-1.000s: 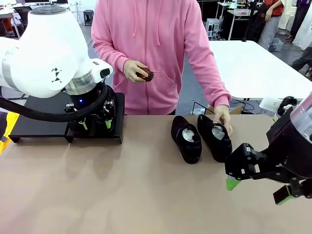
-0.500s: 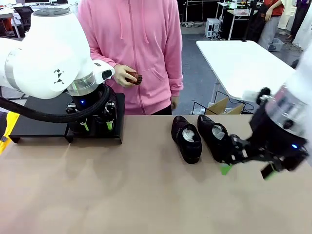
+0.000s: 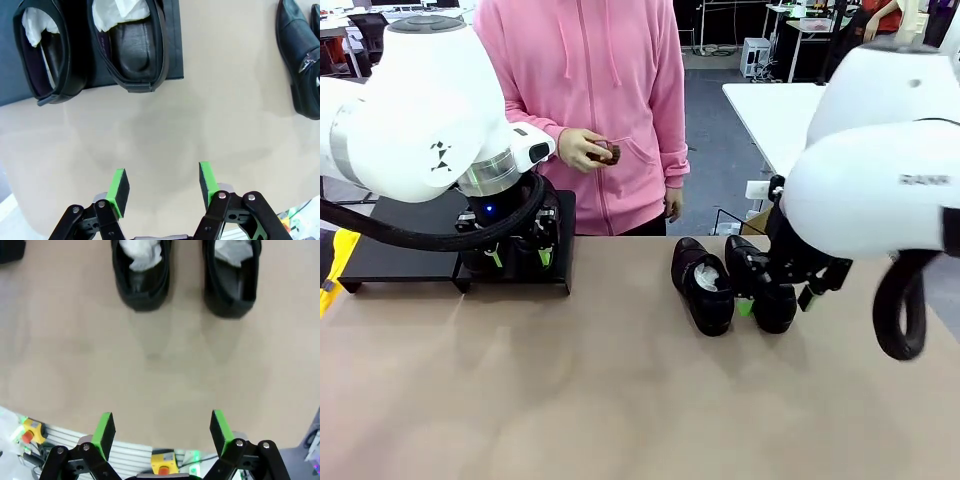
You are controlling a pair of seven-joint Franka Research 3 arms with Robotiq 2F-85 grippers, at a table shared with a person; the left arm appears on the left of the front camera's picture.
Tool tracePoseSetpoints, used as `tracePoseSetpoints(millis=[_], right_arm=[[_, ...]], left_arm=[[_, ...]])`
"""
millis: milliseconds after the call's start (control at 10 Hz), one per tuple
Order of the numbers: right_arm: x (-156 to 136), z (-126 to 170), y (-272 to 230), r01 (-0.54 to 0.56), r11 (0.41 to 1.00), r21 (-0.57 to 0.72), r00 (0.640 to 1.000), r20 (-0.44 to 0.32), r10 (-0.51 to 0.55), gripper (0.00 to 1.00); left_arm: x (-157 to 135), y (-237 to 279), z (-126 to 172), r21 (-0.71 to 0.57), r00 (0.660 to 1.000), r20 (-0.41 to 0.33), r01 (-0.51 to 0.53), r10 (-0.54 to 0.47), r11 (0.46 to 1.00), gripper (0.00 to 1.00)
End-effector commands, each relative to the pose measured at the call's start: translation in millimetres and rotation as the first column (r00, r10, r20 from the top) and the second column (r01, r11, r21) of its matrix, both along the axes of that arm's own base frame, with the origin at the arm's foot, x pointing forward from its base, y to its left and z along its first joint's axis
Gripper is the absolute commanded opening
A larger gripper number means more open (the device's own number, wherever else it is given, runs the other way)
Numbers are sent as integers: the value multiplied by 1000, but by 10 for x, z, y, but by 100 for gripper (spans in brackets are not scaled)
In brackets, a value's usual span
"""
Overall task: Organize the shoes by placing them on the stand.
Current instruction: Pick up one Shoe and place it in the middle of the table.
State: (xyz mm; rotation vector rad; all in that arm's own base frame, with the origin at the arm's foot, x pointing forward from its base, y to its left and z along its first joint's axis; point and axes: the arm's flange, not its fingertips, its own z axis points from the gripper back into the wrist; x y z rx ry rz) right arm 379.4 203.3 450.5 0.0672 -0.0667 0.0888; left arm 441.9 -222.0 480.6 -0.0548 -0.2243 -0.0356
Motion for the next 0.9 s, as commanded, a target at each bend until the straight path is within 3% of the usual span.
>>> tracePoseSetpoints(millis=[0,300,500,700,800], right_arm=[[260,84,77,-36,999,-3,999,20,36,100],[684,-27,116,37,999,-39,999,16,-36,100],[792,-45,142,44,998,-33,999,31,-43,97],[785,-34,125,47,998,-30,998,52,-45,60],[776,-36,119,51,998,-48,997,58,-49,60]], left_arm=[[11,15,12,0,1000,2,0,0,1000,74],[11,15,12,0,1000,2,0,0,1000,74],[11,15,12,0,1000,2,0,0,1000,74],[11,15,12,0,1000,2,0,0,1000,74],[11,15,12,0,1000,2,0,0,1000,74]])
